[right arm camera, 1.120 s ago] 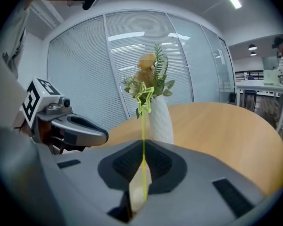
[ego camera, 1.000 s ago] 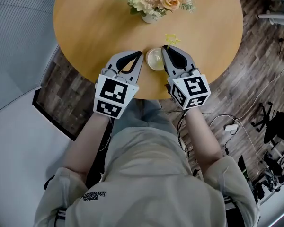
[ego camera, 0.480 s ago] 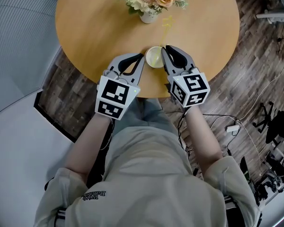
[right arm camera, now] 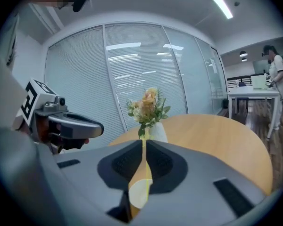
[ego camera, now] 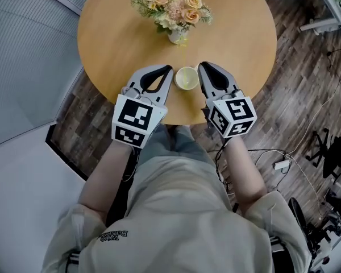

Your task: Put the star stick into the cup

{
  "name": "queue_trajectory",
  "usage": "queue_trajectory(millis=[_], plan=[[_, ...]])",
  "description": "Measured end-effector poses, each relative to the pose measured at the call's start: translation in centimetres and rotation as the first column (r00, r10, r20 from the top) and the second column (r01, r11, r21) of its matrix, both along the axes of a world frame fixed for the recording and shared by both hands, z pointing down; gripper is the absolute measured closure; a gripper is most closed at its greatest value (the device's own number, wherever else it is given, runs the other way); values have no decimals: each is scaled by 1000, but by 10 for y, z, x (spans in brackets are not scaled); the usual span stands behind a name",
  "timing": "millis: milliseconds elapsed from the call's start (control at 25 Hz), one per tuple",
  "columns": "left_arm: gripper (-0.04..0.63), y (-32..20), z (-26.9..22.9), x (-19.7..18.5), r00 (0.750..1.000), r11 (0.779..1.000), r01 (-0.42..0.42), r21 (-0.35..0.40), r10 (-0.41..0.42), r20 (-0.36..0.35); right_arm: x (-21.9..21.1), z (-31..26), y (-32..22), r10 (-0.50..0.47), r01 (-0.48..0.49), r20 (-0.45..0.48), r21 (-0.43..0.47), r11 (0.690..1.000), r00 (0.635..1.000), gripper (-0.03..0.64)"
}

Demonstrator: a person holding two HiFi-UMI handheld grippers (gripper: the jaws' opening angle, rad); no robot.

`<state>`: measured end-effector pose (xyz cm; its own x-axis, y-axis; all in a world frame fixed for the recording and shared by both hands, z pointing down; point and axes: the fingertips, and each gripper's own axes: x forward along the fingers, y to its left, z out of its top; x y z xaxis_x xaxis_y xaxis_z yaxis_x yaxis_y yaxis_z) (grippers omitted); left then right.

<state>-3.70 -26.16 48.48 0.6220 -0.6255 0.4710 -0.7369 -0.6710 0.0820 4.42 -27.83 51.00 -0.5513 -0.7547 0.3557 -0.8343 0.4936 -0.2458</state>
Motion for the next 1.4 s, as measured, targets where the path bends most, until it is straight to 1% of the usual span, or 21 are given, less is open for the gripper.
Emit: queue_trajectory(millis=[240,480,640,720,800,920,1080,1240,1400], plan=[[572,3,-57,-3,1000,995,-8,97,9,-9,5,-71,2,10,-13,20,117,993,1000,580],[572,3,-112,-11,1000,980,-10,199,13,-10,5,-152,12,-15,10,16,247,969,1000,581],[572,6,-151,-16,999,959,-13,282,24,-34,-1,-197,22,-44,44,-7,351,935,999,581],[572,8,-170,-17,999,945,-13,327,27,-38,-2,-214,27,-56,58,-18,393,918,998,581],[572,10,-191,-16,998,933,0,361,23,-58,-1,-230,30,-64,65,-17,424,903,998,581],[572,16,-217,-18,996,916,18,400,18,-87,1,-248,37,-70,64,-3,452,890,998,581],[572,30,-235,-25,995,899,27,438,16,-95,-1,-264,51,-88,65,29,465,883,996,581],[572,45,-242,-28,995,902,32,430,11,-97,-3,-275,66,-111,85,29,467,880,993,581],[572,51,-236,-29,999,906,27,423,-8,-45,-6,-272,76,-135,112,22,439,891,991,581]])
